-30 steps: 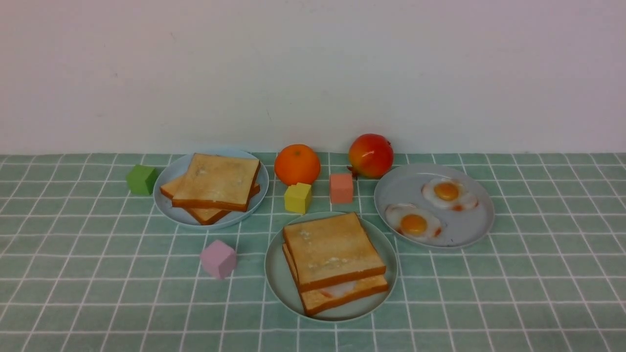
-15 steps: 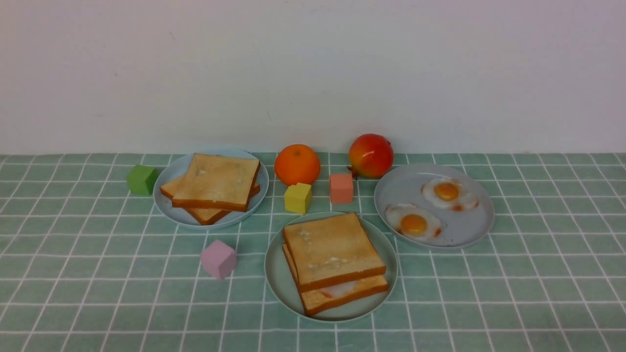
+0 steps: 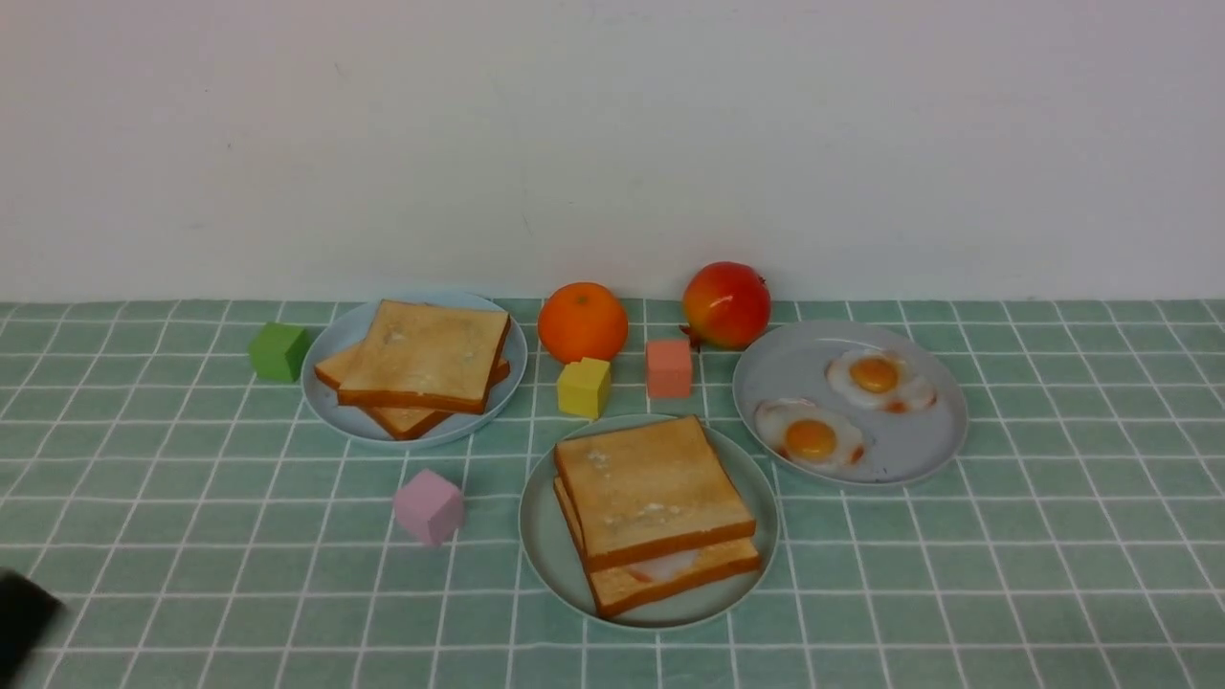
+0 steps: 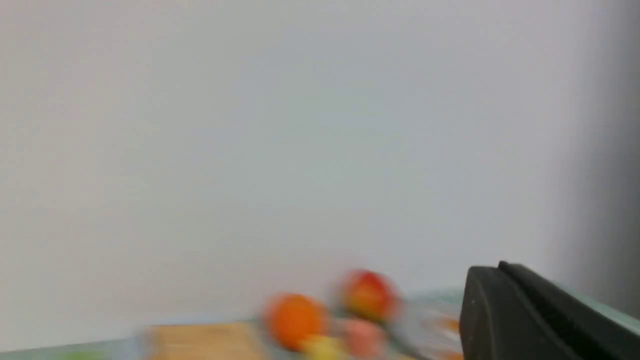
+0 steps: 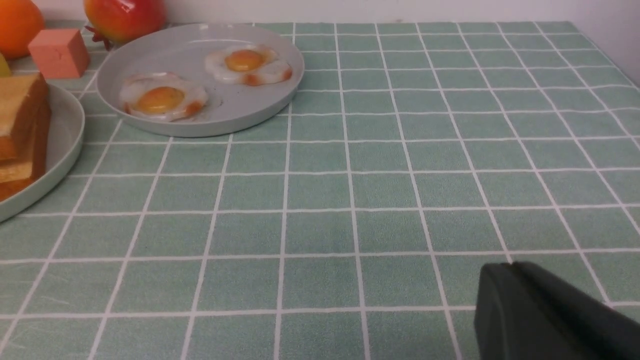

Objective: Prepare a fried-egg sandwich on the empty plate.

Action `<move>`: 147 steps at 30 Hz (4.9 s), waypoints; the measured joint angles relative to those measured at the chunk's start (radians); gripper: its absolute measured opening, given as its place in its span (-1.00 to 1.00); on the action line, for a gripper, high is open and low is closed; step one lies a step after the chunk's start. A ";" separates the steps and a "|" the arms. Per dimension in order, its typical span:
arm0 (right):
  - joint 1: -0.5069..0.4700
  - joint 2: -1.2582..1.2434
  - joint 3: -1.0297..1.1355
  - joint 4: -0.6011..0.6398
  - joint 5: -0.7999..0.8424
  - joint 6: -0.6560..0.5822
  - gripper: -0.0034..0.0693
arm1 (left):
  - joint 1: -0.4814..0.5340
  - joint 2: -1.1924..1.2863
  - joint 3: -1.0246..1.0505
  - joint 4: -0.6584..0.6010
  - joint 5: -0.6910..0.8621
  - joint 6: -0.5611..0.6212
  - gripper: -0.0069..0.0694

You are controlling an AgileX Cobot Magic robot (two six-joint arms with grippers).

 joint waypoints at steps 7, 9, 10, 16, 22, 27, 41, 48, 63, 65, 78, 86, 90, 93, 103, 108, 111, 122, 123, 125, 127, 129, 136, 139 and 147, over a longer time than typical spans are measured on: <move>0.000 0.000 0.000 0.000 0.001 0.000 -0.87 | 0.390 0.000 0.033 -0.040 0.149 0.000 -0.85; 0.000 0.000 0.000 0.000 0.001 0.000 -0.87 | 0.430 0.000 0.078 -0.042 0.218 -0.004 -0.85; 0.000 0.000 0.000 0.000 0.001 0.000 -0.87 | 0.440 0.000 0.094 -0.040 0.315 -0.015 -0.85; 0.000 0.000 0.000 0.000 0.001 0.000 -0.86 | 0.440 0.000 0.105 -0.014 0.494 -0.030 -0.85; 0.000 0.000 0.000 0.000 0.001 0.000 -0.84 | 0.437 0.000 0.105 -0.013 0.491 -0.033 -0.85; 0.000 0.000 0.000 0.000 0.001 0.000 -0.83 | 0.397 0.000 0.105 -0.011 0.489 -0.033 -0.85; 0.000 0.000 -0.001 0.000 0.001 0.000 -0.76 | 0.377 0.000 0.105 -0.009 0.484 -0.034 -0.85; 0.000 0.000 -0.001 0.000 0.001 0.000 -0.75 | 0.377 0.000 0.105 -0.009 0.484 -0.034 -0.85; 0.000 0.000 -0.001 0.000 0.001 0.000 -0.70 | 0.377 0.000 0.105 -0.009 0.483 -0.034 -0.82; 0.000 0.000 -0.001 0.000 0.001 0.000 -0.69 | 0.377 0.000 0.105 -0.009 0.483 -0.034 -0.82; 0.000 0.000 -0.001 0.000 0.002 0.000 -0.64 | 0.377 0.000 0.105 -0.009 0.483 -0.034 -0.82; 0.000 0.000 -0.001 0.000 0.002 0.000 -0.62 | 0.377 0.000 0.105 -0.009 0.483 -0.034 -0.82; 0.000 0.000 -0.001 0.000 0.002 0.000 -0.60 | 0.377 0.000 0.105 -0.009 0.483 -0.034 -0.82; 0.000 0.000 -0.001 0.000 0.002 0.000 -0.59 | 0.377 0.000 0.105 -0.009 0.483 -0.034 -0.82; 0.000 0.000 -0.001 0.000 0.002 0.000 -0.56 | 0.377 0.000 0.105 -0.009 0.483 -0.034 -0.82; 0.000 0.000 -0.001 0.000 0.002 0.000 -0.55 | 0.377 0.000 0.105 -0.009 0.483 -0.034 -0.82; 0.000 0.000 -0.001 0.000 0.002 0.000 -0.54 | 0.377 0.000 0.105 -0.009 0.483 -0.034 -0.82; 0.000 0.000 -0.001 0.000 0.002 0.000 -0.50 | 0.377 0.000 0.105 -0.009 0.483 -0.034 -0.82; 0.000 0.000 -0.001 0.000 0.002 0.000 -0.49 | 0.377 0.000 0.105 -0.009 0.483 -0.034 -0.82; 0.000 0.000 -0.001 0.000 0.002 0.000 -0.49 | 0.377 0.000 0.105 -0.009 0.483 -0.034 -0.82; 0.000 0.000 -0.001 0.000 0.002 0.000 -0.48 | 0.377 0.000 0.105 -0.009 0.483 -0.034 -0.82; 0.000 0.000 -0.001 0.000 0.002 0.000 -0.47 | 0.377 0.000 0.105 -0.009 0.483 -0.034 -0.82; 0.000 0.000 -0.001 0.000 0.002 0.000 -0.44 | 0.377 0.000 0.105 -0.009 0.483 -0.034 -0.82; 0.000 0.000 -0.001 0.000 0.002 0.000 -0.44 | 0.377 0.000 0.105 -0.009 0.483 -0.034 -0.82; 0.000 0.000 -0.001 0.000 0.002 0.000 -0.41 | 0.377 0.000 0.105 -0.009 0.483 -0.034 -0.80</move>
